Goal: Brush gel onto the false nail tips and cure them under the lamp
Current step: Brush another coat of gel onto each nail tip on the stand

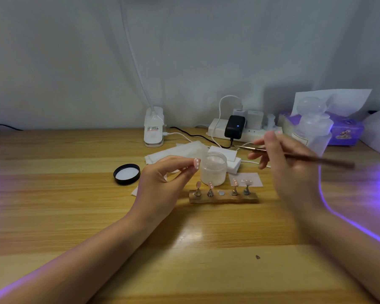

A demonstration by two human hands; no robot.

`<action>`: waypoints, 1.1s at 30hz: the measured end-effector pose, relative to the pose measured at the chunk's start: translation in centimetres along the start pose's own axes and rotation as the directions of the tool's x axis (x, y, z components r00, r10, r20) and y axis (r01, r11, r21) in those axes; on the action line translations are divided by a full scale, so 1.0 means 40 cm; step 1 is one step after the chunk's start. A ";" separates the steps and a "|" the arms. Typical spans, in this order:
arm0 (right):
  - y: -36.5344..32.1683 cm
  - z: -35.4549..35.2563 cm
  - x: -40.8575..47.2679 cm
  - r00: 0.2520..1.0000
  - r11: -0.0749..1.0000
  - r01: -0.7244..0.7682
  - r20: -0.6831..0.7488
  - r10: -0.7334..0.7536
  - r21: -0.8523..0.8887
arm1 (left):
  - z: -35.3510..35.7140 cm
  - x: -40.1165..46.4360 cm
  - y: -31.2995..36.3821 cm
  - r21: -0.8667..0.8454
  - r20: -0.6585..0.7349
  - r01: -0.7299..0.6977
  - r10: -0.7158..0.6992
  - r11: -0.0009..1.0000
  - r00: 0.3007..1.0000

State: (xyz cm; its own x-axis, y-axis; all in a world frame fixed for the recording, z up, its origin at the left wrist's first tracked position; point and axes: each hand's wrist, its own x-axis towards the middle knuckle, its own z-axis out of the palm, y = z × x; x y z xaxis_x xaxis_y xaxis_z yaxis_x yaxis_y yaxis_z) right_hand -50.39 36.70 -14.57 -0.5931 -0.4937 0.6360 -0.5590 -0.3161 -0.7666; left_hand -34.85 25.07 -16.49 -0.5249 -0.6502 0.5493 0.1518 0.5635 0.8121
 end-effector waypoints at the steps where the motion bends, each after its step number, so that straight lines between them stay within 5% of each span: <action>1: 0.001 0.003 -0.019 0.998 0.999 0.051 0.033 -0.050 -0.017 | 0.000 0.000 0.000 0.023 0.025 -0.026 0.026 0.999 0.999; 11: -0.005 0.032 -0.082 0.901 0.888 0.430 0.146 -0.409 -0.164 | 0.008 -0.007 -0.010 0.111 0.103 -0.184 0.173 0.977 0.979; 33: 0.009 0.044 -0.092 0.907 0.893 0.412 0.175 -0.384 -0.179 | 0.007 -0.008 -0.011 0.104 0.091 -0.169 0.160 0.980 0.983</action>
State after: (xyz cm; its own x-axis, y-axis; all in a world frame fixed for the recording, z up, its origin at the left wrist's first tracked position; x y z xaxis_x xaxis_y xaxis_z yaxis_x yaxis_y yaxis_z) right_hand -47.39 36.97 -17.32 -0.2220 -0.4681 0.8553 -0.8475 -0.3410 -0.4067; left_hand -34.98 25.17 -17.06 -0.5674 -0.5027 0.6522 0.1502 0.7156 0.6822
